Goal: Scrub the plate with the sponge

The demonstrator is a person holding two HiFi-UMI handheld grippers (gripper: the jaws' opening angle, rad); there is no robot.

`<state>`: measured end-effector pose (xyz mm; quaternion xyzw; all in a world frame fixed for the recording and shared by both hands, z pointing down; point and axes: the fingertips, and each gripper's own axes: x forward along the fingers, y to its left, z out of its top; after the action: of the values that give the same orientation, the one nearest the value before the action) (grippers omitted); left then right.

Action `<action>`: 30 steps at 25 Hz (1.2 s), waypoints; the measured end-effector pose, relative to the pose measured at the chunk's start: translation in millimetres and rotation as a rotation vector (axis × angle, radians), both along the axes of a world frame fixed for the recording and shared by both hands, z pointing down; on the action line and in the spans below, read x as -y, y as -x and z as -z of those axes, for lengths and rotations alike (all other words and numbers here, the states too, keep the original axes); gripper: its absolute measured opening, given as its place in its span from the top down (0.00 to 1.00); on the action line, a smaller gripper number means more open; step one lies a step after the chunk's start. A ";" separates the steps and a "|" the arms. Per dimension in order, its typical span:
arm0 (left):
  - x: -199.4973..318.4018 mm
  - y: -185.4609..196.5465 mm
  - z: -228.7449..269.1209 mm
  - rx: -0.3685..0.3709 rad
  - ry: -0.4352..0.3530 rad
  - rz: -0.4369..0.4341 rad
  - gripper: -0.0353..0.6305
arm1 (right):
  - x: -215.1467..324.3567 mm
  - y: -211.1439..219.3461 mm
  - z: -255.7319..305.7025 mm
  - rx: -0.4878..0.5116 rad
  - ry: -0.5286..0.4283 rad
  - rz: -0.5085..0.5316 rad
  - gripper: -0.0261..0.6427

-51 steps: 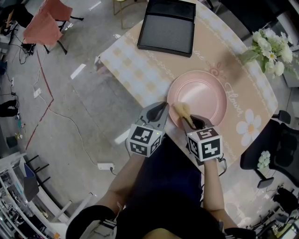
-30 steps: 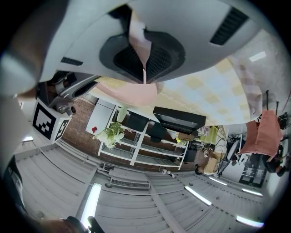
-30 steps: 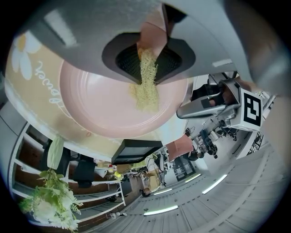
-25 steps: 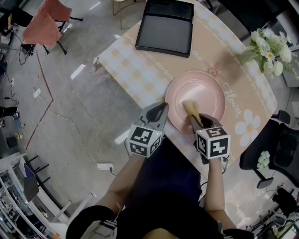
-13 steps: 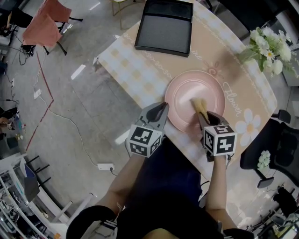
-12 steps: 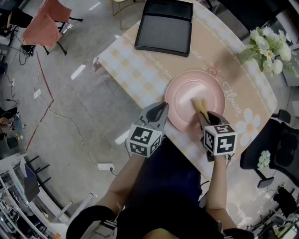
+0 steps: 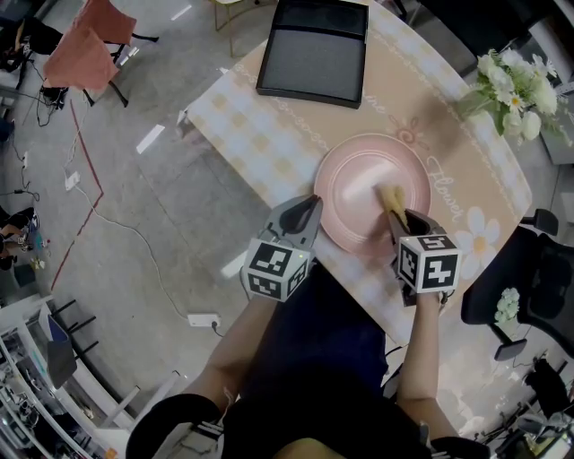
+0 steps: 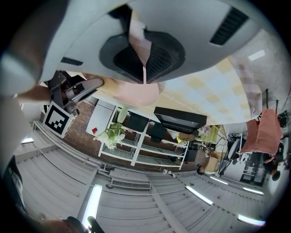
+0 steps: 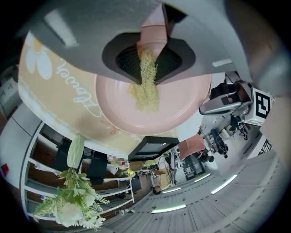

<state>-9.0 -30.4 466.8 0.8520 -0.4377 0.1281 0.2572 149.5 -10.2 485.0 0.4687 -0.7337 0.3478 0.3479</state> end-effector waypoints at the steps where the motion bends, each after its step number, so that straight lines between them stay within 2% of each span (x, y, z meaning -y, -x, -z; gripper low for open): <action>1: -0.1 -0.2 0.0 0.000 0.000 0.000 0.91 | 0.2 -0.9 -0.1 -0.002 0.000 0.001 0.85; 30: -0.9 -2.0 -0.3 0.002 0.002 -0.004 0.91 | 15.0 -31.7 -1.4 -0.045 -0.011 -0.065 0.85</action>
<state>-7.0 -29.5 467.0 0.8525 -0.4360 0.1299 0.2576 181.2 -25.2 486.3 0.5021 -0.7120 0.3440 0.3503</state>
